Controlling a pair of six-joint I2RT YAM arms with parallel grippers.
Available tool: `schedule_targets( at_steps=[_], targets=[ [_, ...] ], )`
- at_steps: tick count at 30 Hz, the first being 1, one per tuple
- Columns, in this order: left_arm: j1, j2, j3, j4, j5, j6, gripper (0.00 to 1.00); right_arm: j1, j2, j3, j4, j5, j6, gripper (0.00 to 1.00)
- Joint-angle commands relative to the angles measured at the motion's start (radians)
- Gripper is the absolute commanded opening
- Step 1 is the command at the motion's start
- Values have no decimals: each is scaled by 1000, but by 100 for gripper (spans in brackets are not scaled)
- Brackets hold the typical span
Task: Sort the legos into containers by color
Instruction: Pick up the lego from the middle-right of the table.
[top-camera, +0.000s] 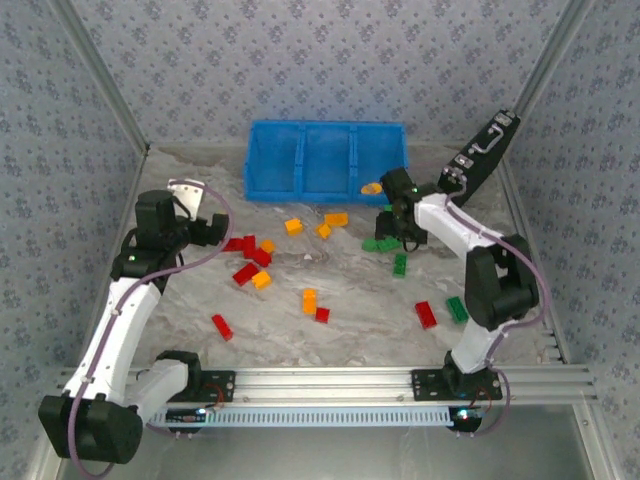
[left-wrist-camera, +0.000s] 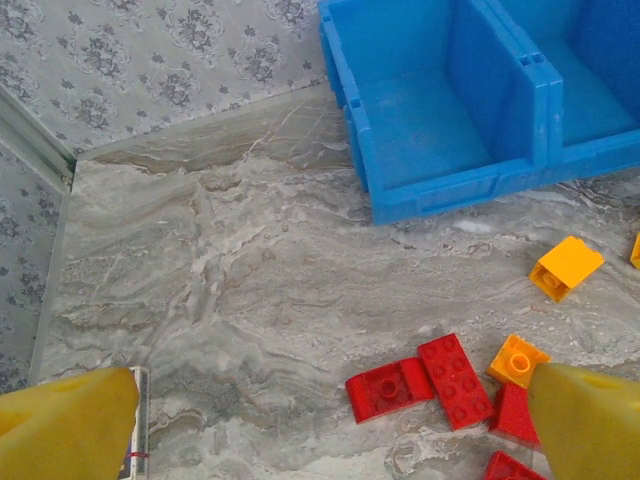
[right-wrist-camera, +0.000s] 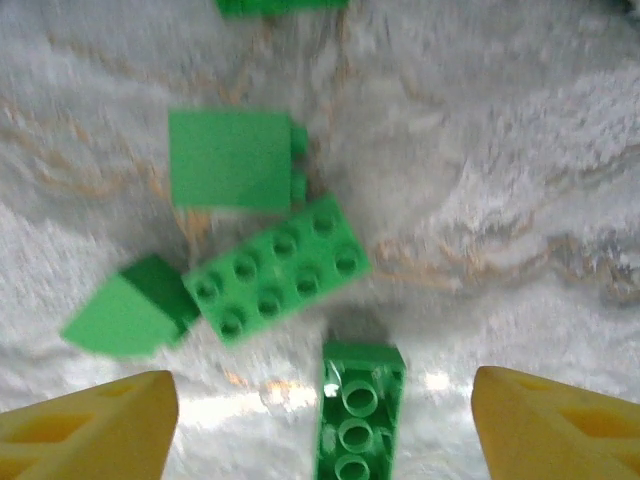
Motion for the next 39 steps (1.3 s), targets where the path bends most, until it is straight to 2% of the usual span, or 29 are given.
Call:
schedule_targets(
  at_steps=[1,8,14,24,29,34,39],
  targets=[
    [6,3,14,24,27,-13,100,18,-80,-120,53,-18,0,82],
    [5,6,17,22,35,-18,100,14,-73,-276,162,-28,25,81],
    [6,5,19,19,36,-19,100,3,8,-285,235,-45,18,72],
    [6,2,21,17,36,-18,100,-6,64,-276,244,-42,13,39],
    [6,-1,21,15,36,-18,100,-22,41,-272,206,-33,22,29],
    [7,-8,17,19,36,-18,100,-28,-19,-182,106,-25,0,27],
    [5,-9,14,19,28,-11,100,-20,-34,69,16,-5,-57,27]
  ],
)
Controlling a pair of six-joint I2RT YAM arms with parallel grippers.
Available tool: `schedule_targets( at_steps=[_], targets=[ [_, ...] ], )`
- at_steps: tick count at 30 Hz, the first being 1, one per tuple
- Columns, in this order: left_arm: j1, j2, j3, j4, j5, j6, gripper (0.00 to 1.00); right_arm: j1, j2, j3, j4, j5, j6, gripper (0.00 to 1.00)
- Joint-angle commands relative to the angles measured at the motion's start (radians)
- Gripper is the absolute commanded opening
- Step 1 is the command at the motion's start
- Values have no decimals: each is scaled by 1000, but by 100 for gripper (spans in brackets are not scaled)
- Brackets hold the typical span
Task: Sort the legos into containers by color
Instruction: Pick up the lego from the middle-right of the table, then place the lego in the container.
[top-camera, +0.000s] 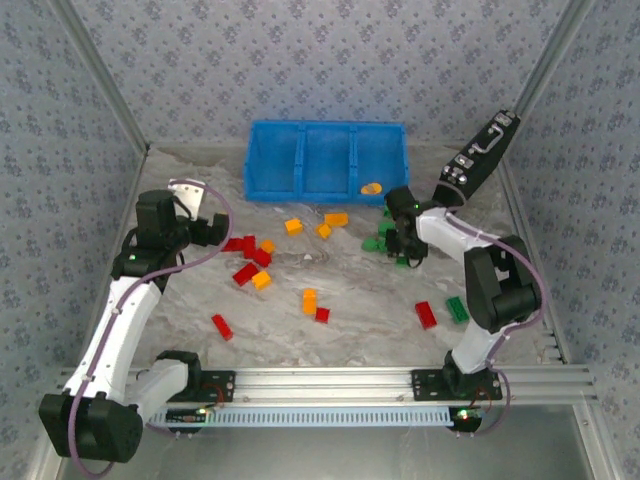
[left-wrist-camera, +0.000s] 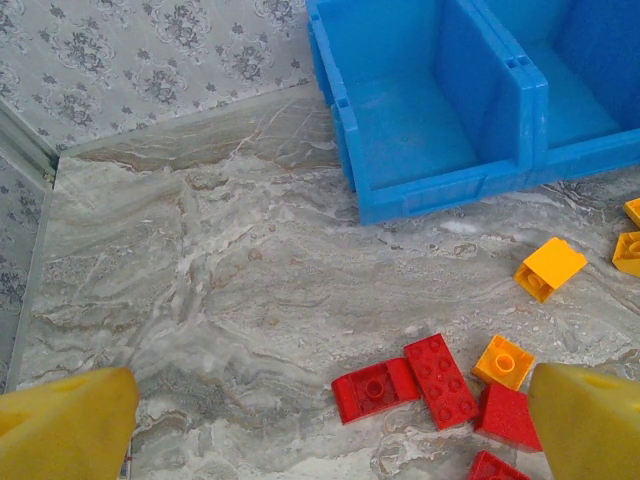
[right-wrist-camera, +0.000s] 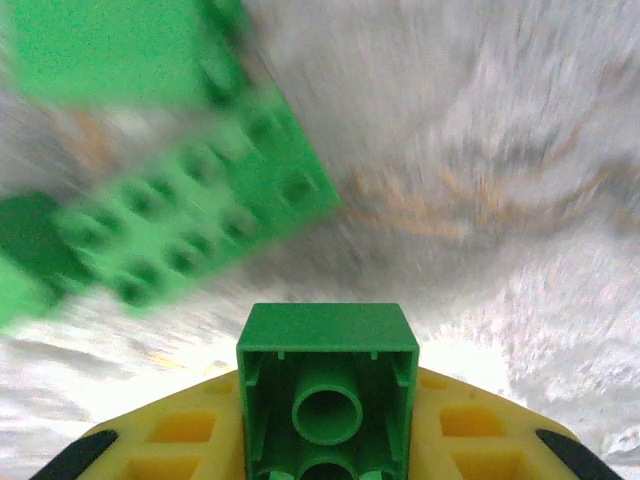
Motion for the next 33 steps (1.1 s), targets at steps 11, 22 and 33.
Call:
schedule_targets(
  at_steps=[11,22,33],
  targets=[
    [7,-1,8,9,-33,22,100,52,321,798,-25,4,-214,27],
    [6,106,19,12,-118,-42,100,81,774,1294,11,-74,-227,27],
    [23,271,95,-82,-251,-349,100,93,860,1300,87,-112,-241,42]
  ],
)
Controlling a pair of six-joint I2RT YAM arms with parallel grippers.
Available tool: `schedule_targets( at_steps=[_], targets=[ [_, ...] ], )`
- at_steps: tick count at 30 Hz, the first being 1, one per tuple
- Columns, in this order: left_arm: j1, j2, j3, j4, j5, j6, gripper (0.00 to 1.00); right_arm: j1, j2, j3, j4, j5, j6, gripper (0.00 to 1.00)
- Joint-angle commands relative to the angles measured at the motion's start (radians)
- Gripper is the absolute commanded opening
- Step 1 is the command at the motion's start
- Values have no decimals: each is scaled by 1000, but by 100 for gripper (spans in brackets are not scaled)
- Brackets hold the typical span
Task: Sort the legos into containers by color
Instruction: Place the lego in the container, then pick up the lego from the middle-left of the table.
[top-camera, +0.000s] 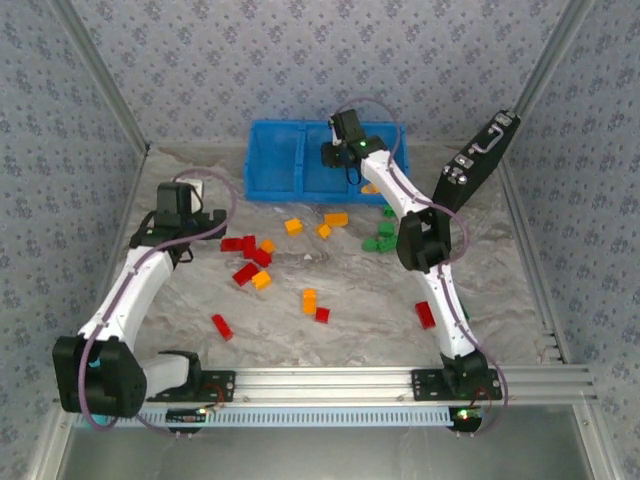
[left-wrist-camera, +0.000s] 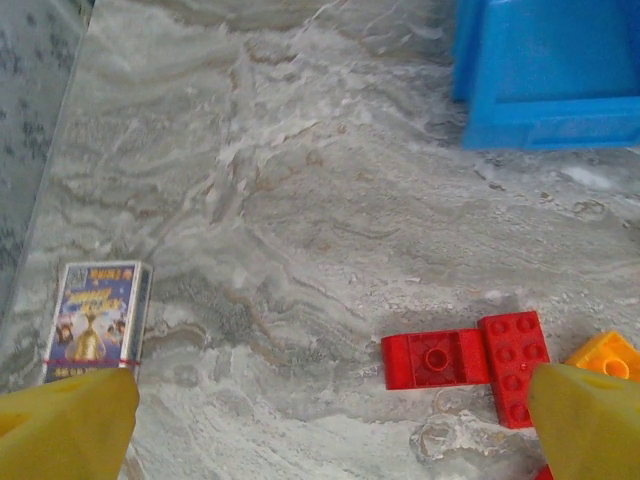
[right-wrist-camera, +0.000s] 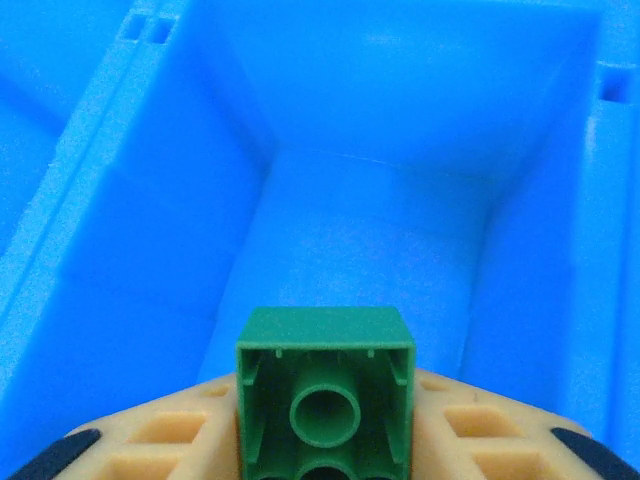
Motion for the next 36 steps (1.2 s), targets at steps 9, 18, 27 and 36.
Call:
schedule_targets(
  at_steps=[9,18,27,36],
  targets=[
    [92,94,-10,8,62,-527,100,13,-41,-86,77,-106,-12,52],
    [52,225,56,-144,47,-1118,100,5,-294,-397,231,-131,-45,53],
    [-68,301,-8,-5,45,-1379,100,-32,-565,-725,368,-167,-5,54],
    [-93,418,-17,106,42,-1466,91,-47,-741,-904,370,-152,-15,54]
  ],
)
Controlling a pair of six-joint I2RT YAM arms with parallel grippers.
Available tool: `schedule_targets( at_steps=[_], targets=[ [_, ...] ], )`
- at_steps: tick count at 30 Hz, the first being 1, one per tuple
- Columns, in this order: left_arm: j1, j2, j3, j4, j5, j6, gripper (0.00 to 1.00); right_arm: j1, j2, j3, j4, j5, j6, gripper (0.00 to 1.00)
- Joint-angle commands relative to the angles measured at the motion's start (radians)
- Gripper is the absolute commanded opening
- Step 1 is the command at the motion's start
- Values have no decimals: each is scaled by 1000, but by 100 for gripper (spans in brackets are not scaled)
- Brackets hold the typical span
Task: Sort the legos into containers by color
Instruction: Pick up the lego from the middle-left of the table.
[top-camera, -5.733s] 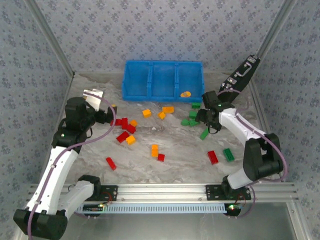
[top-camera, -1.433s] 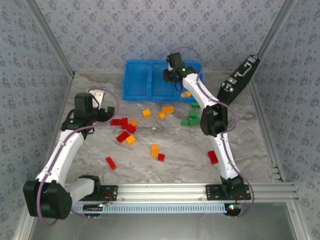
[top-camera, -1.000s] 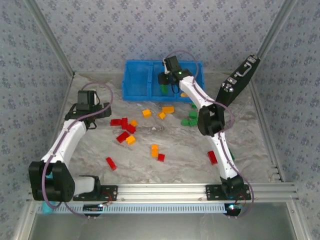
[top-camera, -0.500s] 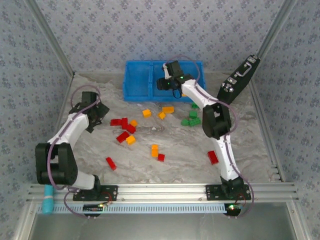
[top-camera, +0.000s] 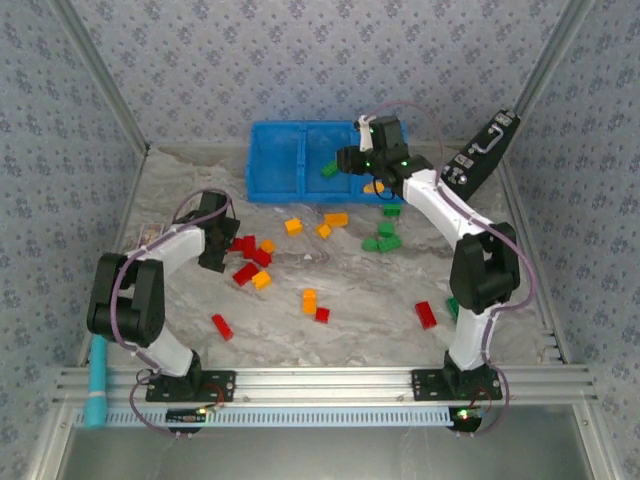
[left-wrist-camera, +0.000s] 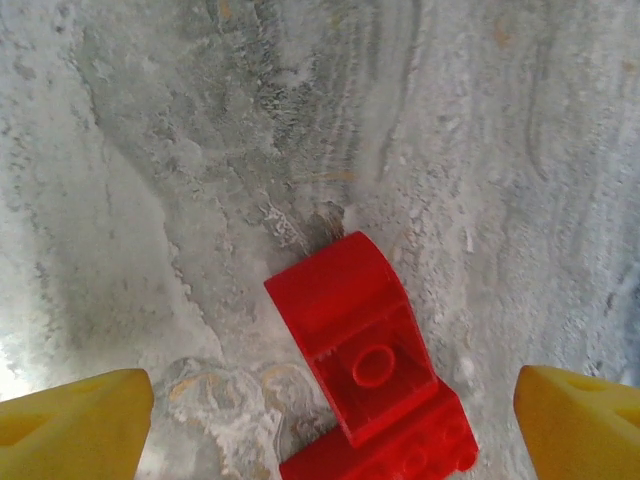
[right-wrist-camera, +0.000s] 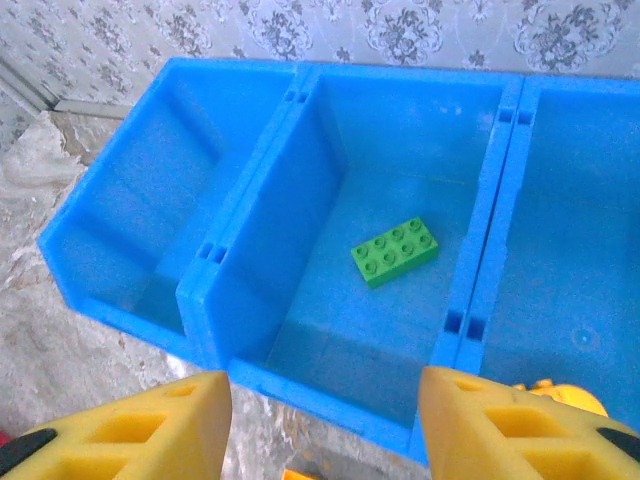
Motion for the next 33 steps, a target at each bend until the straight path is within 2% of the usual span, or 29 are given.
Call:
schedule_targets(
  at_steps=[1,8,13,17,21,26,33],
  targets=[
    [-4,32,10,57,-12,-69,90,-9,-75,-64,2,4,0,54],
    [-3,109,2,118,8,-77,82,-21,-143,-158,-1,32,4,54],
    [-3,154,-7,168,48,-93,62,-27,-159,-184,-12,52,14,54],
    [-3,192,13,158,70,-80,58,-37,-197,-224,-36,73,25,55],
    [-3,205,2,173,74,-81,47,-65,-315,-347,-70,111,68,56],
    [-3,213,-9,169,86,-75,38,-127,-510,-535,-140,144,117,57],
    [-3,181,-23,137,96,-38,27,-211,-752,-700,-307,115,183,59]
  ],
)
